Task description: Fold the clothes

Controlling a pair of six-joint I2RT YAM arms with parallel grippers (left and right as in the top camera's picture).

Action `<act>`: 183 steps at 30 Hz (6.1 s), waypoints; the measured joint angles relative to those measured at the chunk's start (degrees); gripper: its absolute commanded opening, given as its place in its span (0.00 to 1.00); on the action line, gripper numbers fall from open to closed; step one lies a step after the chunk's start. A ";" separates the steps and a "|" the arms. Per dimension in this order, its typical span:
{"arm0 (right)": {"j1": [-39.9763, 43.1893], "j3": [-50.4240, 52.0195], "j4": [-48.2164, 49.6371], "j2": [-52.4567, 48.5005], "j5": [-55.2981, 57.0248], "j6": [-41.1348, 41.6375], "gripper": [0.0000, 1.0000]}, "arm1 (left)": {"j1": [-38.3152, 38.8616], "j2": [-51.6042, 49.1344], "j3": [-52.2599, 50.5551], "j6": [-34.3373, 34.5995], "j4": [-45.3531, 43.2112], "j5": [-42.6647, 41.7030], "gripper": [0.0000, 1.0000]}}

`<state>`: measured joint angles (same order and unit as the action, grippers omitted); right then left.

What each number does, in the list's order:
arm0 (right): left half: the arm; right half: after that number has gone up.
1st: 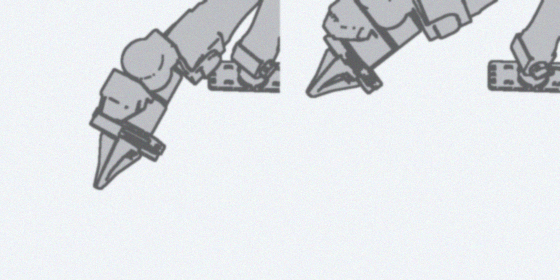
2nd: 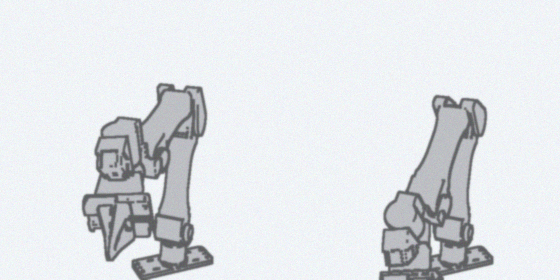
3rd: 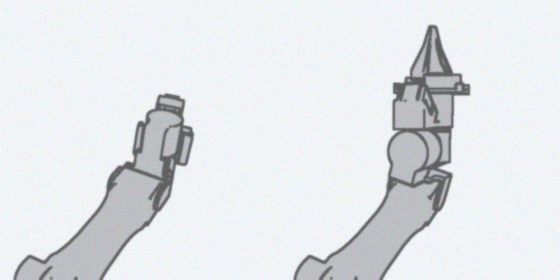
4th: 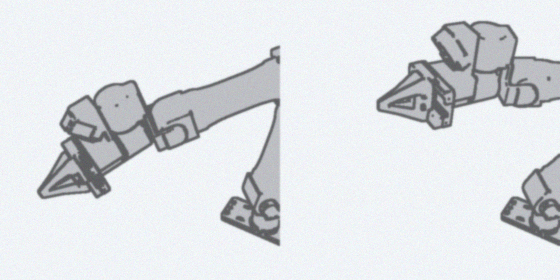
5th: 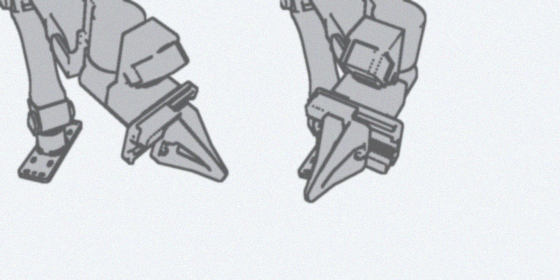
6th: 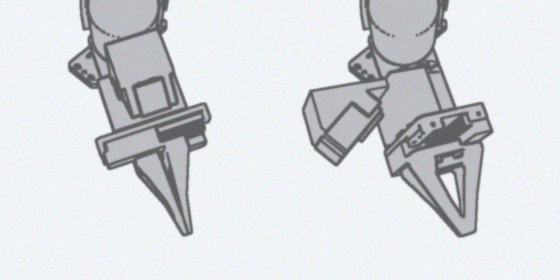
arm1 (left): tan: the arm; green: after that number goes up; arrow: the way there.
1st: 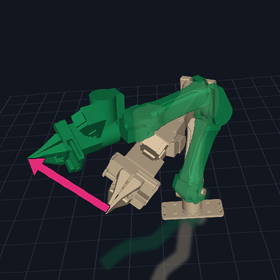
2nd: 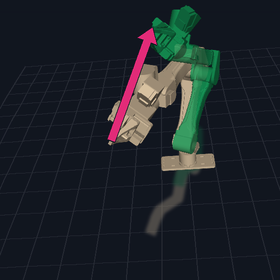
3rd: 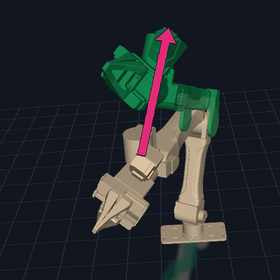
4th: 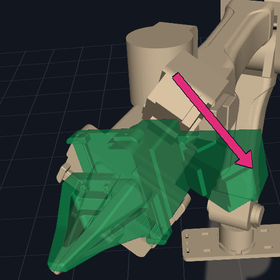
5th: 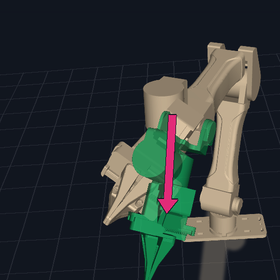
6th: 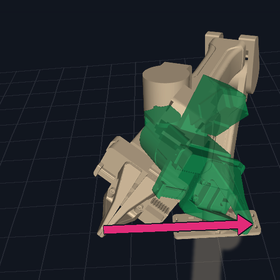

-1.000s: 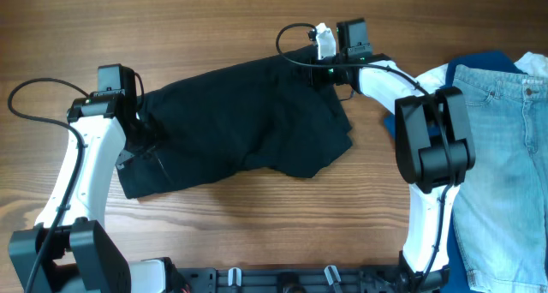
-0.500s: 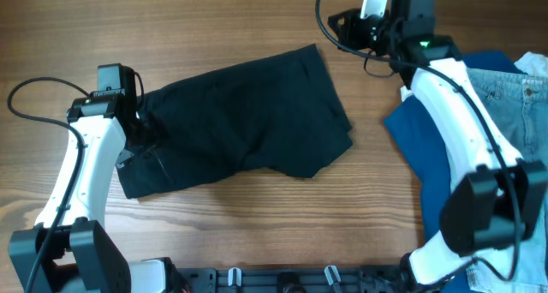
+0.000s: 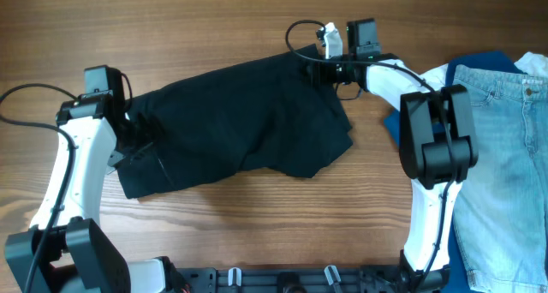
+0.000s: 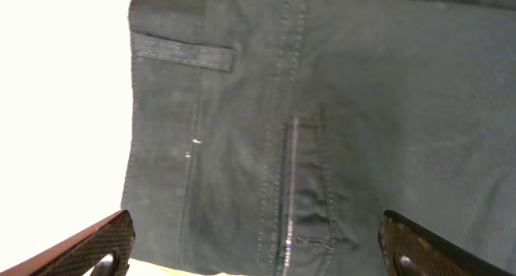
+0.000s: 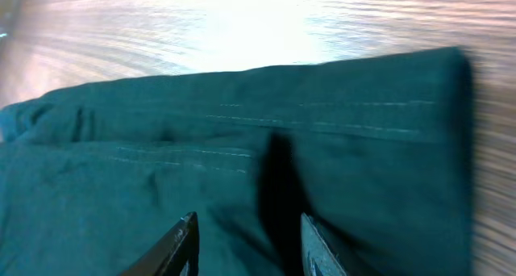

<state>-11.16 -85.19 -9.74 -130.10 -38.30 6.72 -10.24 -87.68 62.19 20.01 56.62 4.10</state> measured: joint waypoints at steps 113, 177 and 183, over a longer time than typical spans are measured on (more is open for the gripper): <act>4.37 6.34 -60.00 17.59 36.87 4.07 0.61 | -4.28 -12.00 10.38 -9.16 -5.88 -2.64 0.46; 6.14 4.42 -0.94 4.33 1.97 9.46 0.43 | 3.56 -9.49 5.44 -9.22 -4.11 -11.93 0.76; 0.42 4.42 2.01 4.31 3.89 8.94 0.04 | 3.56 -9.49 5.44 -9.22 -3.67 -11.93 0.76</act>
<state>-10.74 -80.77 -7.73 -125.80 -34.41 15.66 -6.68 -97.17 67.64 10.79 52.95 -7.84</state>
